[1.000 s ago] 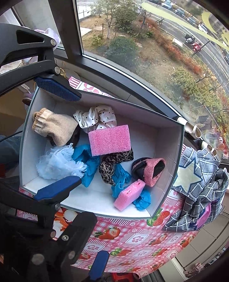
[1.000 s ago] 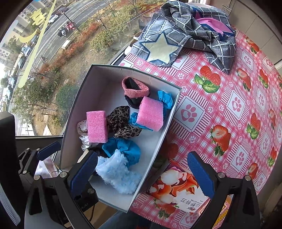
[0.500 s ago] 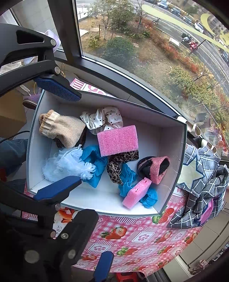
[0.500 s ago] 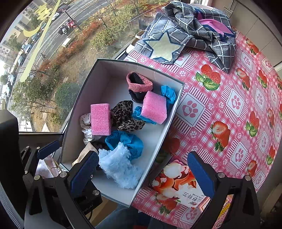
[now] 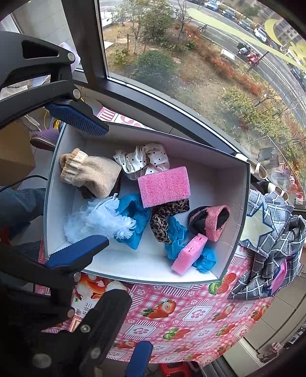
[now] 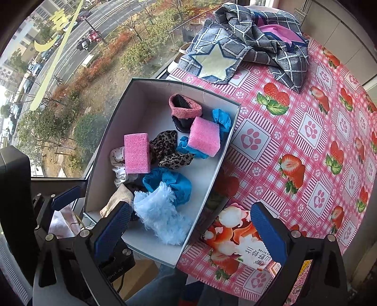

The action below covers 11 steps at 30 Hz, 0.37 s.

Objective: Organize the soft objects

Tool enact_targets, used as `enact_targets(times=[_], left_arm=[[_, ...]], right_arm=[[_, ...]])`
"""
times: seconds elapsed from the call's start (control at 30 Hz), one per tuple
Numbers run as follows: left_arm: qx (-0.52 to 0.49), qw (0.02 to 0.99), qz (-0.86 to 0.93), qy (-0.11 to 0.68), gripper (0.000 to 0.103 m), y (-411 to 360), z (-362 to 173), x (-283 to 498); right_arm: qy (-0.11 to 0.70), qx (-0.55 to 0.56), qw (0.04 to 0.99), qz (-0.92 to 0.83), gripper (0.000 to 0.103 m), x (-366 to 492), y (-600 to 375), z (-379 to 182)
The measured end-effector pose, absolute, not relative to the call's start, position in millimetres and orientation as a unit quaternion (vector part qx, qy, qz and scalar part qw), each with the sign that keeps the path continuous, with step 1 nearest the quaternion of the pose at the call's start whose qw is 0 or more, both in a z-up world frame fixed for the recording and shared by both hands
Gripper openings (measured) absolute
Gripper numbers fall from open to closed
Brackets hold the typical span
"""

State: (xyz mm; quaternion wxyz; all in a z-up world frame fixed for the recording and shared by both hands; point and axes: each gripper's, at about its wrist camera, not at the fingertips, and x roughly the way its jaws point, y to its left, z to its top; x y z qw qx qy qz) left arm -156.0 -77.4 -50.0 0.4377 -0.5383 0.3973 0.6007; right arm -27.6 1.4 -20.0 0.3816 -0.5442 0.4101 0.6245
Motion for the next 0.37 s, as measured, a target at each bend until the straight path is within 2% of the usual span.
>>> enact_targets(times=[0.27, 0.37], left_arm=[[-0.533, 0.441, 0.603, 0.397, 0.089, -82, -47, -153], [-0.514, 0.472, 0.616, 0.366, 0.089, -86, -35, -153]], right_arm=[[0.410, -0.539, 0.386, 0.626, 0.102, -24, -7, -14], [0.408, -0.538, 0.387, 0.628, 0.102, -22, -11, -12]])
